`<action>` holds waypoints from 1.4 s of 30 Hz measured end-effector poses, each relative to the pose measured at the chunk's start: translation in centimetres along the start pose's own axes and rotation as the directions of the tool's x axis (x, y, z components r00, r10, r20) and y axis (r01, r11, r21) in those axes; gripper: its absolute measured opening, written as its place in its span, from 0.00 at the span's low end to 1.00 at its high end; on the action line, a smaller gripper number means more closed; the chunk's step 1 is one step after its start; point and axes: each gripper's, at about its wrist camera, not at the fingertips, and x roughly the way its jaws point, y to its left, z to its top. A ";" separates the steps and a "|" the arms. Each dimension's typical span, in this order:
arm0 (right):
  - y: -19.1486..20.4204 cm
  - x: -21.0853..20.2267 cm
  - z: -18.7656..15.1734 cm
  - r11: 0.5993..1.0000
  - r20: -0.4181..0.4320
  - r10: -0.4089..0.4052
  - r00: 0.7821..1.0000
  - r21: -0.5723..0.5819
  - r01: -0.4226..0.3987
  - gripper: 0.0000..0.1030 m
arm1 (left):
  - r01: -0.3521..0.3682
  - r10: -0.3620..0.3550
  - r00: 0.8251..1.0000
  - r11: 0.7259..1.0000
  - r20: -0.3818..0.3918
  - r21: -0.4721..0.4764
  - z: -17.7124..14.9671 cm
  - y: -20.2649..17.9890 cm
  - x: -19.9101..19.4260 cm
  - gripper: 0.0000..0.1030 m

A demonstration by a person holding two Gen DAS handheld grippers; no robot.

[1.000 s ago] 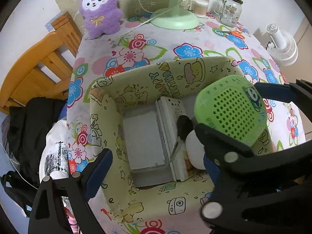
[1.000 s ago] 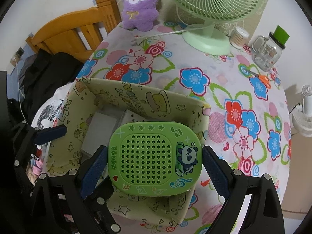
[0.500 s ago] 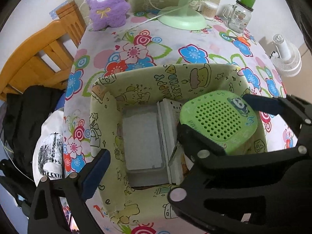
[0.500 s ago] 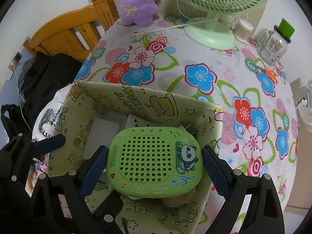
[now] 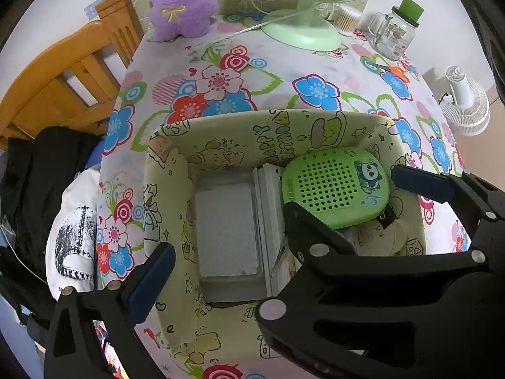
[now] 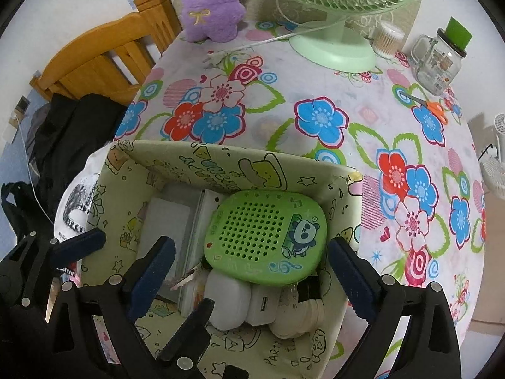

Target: Organize rigid objects

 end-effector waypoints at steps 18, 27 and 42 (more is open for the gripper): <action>-0.9 -3.8 -1.3 0.997 0.030 -0.064 0.998 0.033 0.063 0.96 | -0.006 0.006 1.000 1.000 0.030 -0.009 -0.6 -0.8 -1.9 1.00; -2.9 -4.1 -3.5 0.993 0.024 -0.099 0.995 0.065 0.098 0.96 | -0.033 0.033 0.999 0.999 0.017 0.000 -1.7 -1.7 -1.4 1.00; -7.7 -9.2 -6.6 0.994 0.142 -0.070 0.987 0.091 0.057 0.96 | -0.046 0.047 0.994 0.999 0.095 -0.011 -2.8 -5.1 -4.7 0.99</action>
